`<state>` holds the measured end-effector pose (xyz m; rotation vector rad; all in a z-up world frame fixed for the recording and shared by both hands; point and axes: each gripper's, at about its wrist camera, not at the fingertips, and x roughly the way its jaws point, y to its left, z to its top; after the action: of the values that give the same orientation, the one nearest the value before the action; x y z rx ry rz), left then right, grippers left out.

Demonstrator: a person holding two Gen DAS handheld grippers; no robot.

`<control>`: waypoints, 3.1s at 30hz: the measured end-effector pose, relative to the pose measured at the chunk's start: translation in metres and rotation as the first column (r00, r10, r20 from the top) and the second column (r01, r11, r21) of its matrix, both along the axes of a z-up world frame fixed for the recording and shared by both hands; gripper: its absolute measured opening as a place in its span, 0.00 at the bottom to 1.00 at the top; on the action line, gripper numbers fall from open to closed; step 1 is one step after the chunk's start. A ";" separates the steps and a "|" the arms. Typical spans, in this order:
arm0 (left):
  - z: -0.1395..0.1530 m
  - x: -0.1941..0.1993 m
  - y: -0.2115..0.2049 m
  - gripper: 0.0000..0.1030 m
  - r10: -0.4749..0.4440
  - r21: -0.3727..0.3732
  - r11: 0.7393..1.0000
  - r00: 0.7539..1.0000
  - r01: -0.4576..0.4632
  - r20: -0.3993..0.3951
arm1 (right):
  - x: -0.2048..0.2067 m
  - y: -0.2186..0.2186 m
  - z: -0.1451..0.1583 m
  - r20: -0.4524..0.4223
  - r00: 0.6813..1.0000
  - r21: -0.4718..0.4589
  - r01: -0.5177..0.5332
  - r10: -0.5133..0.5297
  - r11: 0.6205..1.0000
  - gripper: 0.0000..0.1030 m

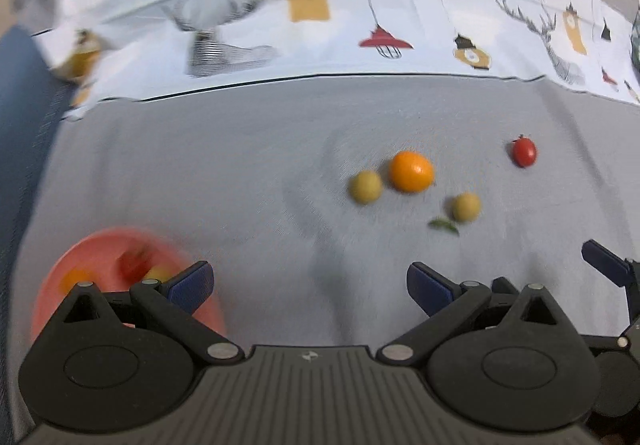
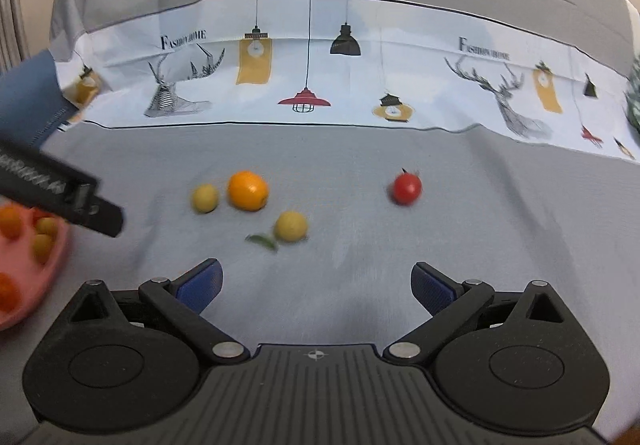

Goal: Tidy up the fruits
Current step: 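Grasp a yellow fruit with the left gripper while the right grasps another yellow fruit, then carry both yellow fruits toward the pink plate with both grippers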

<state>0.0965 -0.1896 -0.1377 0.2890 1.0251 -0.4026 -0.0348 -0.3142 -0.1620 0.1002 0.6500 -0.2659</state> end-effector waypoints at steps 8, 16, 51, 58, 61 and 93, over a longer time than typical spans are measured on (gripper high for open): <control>-0.063 0.072 -0.046 1.00 -0.075 0.000 0.997 0.991 0.076 -0.112 | 0.074 -0.025 -0.048 -0.027 0.998 -0.042 -0.059 0.058 0.997 0.99; -0.068 0.088 -0.054 1.00 -0.110 -0.027 0.994 0.991 0.108 -0.075 | 0.079 -0.033 -0.060 0.017 0.999 -0.006 -0.047 0.047 0.999 0.99; 0.086 -0.104 0.070 0.27 -0.003 -0.079 0.997 0.995 0.011 0.099 | -0.084 0.031 0.068 0.143 0.978 0.081 -0.162 0.150 0.983 0.27; 0.113 -0.167 0.125 0.27 0.066 -0.099 0.994 0.990 -0.054 0.122 | -0.134 0.083 0.110 0.163 0.950 0.133 -0.288 0.266 0.948 0.27; 0.124 -0.193 0.150 0.27 0.103 -0.118 0.989 0.984 -0.086 0.146 | -0.153 0.105 0.126 0.189 0.929 0.101 -0.340 0.318 0.935 0.27; 0.149 -0.281 0.216 0.27 0.221 -0.226 0.958 0.954 -0.174 0.201 | -0.224 0.154 0.165 0.262 0.873 -0.077 -0.407 0.412 0.910 0.27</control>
<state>-0.1845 0.0261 0.0111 0.0413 0.7738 -0.2831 -0.2585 -0.1598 0.0029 -0.0227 0.3791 0.1531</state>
